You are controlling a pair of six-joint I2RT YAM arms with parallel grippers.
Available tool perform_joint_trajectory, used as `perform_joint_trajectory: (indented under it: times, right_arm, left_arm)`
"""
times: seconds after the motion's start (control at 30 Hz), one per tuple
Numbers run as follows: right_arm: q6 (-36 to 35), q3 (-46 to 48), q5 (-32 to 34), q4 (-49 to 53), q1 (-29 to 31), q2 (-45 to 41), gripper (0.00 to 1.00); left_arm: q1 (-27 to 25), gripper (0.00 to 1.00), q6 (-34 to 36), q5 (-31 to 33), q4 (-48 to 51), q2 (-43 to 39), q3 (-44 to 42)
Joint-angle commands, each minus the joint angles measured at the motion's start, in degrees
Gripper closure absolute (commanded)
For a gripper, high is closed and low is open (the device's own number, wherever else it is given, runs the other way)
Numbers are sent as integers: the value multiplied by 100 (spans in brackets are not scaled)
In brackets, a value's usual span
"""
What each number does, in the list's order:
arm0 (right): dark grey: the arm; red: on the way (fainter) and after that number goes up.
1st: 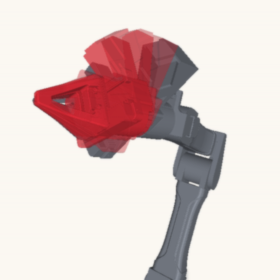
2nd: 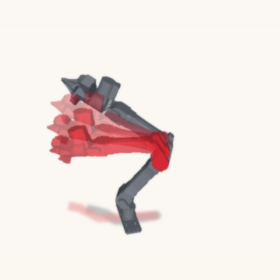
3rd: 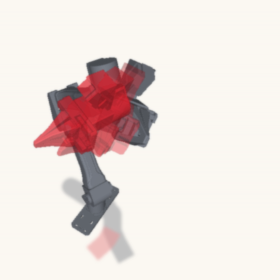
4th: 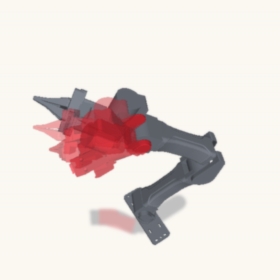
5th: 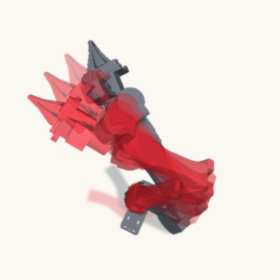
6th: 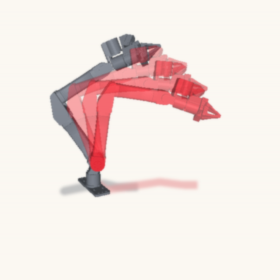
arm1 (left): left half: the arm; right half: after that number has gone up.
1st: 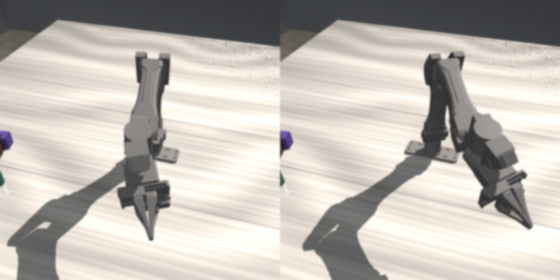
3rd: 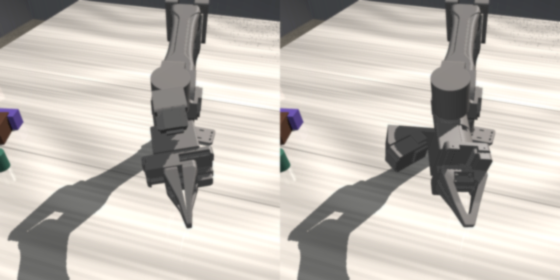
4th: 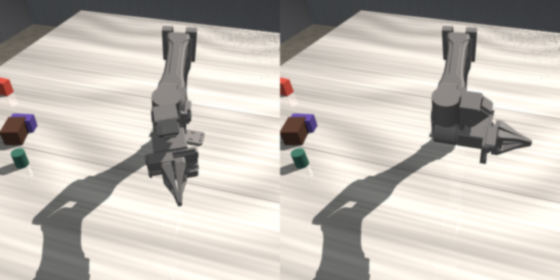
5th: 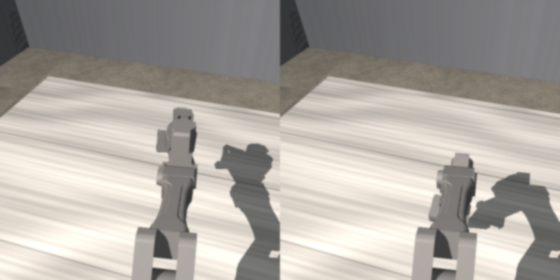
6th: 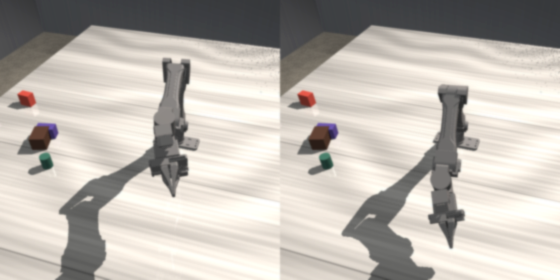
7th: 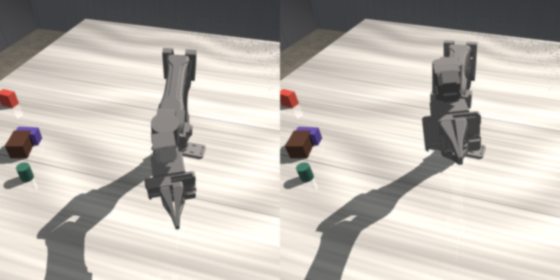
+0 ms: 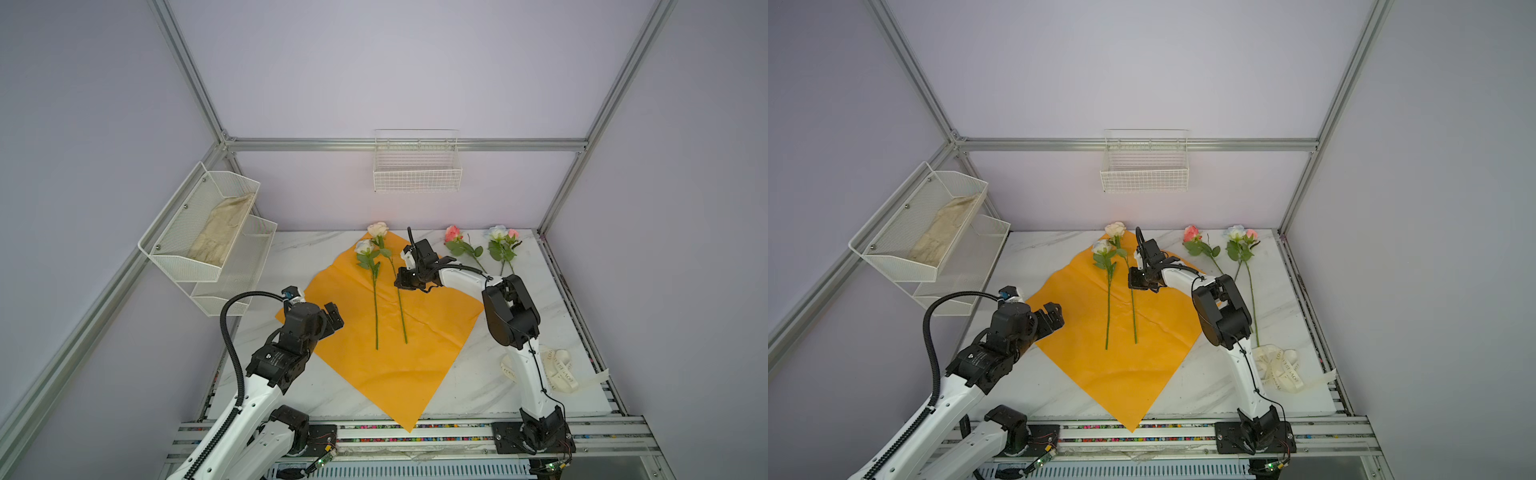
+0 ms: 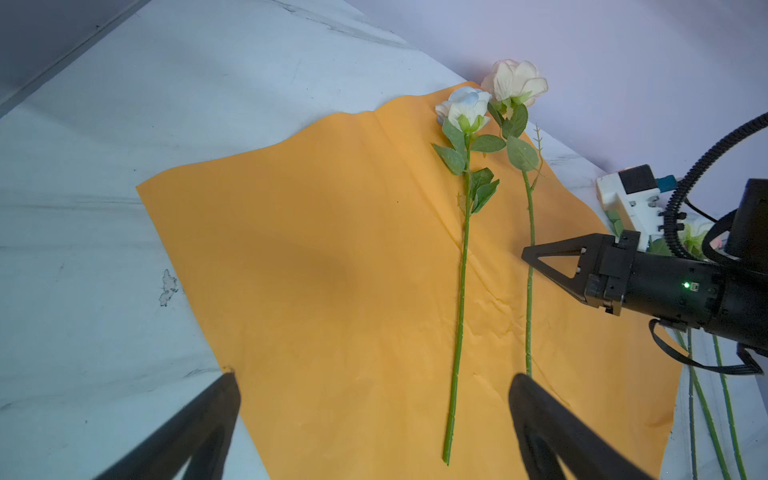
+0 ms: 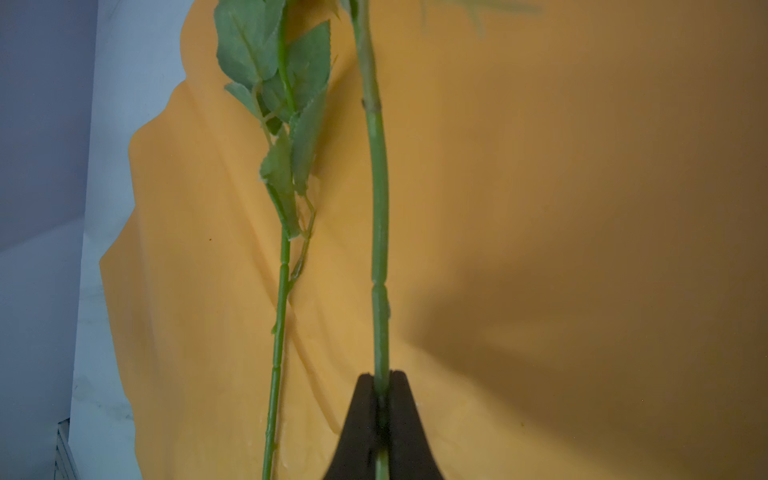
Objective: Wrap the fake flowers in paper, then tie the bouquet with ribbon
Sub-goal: 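Carry the second white rose onto the paper beside the first and release, then return the right gripper to the roses and grasp a third white rose stem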
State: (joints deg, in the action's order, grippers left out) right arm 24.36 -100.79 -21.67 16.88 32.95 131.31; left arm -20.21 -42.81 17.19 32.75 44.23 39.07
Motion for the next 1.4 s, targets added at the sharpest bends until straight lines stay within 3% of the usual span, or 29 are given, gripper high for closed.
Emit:
perform_joint_trajectory:
  times: [0.0,0.1,0.27,0.53,0.8,0.9,1.0,1.1,1.27,1.37]
  right_arm:
    - [400,-37,266,1,124,-4,97]
    - [575,129,191,-71,175,-61,97]
    - [550,625,743,-41,176,-469,97]
    - [456,974,720,116,109,-528,93]
    - [88,1016,836,140,98,-982,64]
    - [0,1257,1177,148,-32,-1596,51]
    - [-90,1776,1475,110,-534,-2326,48]
    - [-67,2500,1713,32,-1462,-2904,49]
    - [-339,3123,1714,104,-2872,-3124,58]
    - [-530,3184,1779,100,-3330,-2933,60]
  left_arm:
    - [43,0,-71,-23,-64,37,-156]
    - [43,0,-52,-50,-105,118,-152]
    - [43,0,9,-197,-234,286,-114]
    - [43,0,23,-364,-328,463,-31]
    - [43,0,236,-921,-724,469,-99]
    - [45,0,369,-1545,-1262,514,-233]
    - [43,0,553,-2505,-2074,713,-360]
    - [21,0,384,-3157,-2524,1186,-322]
    - [-372,0,465,-3455,-2609,2262,179]
    - [-647,0,527,-3506,-2610,2826,556]
